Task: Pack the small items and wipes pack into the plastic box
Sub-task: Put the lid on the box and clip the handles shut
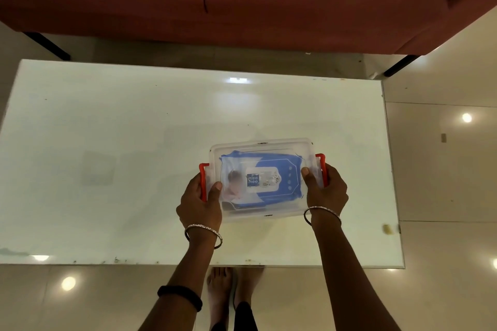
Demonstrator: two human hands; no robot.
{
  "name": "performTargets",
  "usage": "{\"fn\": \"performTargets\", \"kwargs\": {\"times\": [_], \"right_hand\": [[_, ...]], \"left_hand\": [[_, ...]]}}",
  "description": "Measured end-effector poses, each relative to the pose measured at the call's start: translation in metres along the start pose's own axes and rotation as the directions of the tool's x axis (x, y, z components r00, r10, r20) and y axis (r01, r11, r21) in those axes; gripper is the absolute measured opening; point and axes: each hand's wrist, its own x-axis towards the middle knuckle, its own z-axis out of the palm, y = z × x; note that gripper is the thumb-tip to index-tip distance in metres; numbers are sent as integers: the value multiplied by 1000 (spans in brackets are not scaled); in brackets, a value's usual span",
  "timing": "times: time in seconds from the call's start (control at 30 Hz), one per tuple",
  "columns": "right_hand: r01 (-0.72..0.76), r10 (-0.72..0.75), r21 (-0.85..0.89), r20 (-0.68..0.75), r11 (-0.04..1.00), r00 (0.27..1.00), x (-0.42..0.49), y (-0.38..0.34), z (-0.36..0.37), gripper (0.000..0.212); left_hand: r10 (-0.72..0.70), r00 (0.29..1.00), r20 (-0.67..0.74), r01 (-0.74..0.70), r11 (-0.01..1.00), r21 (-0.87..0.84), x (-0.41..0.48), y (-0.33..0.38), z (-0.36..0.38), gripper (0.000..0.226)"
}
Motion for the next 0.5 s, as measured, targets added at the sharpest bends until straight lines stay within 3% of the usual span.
{"fn": "performTargets", "kwargs": {"times": [0.27, 0.5], "right_hand": [[127, -128, -16, -126, 992, 984, -13, -1, 9, 46], [130, -139, -70, -135, 989, 981, -12, 3, 12, 48]], "left_hand": [[88, 995, -47, -84, 993, 78, -5, 0, 6, 45], [88, 996, -21, -85, 990, 111, -3, -5, 5, 44]]}}
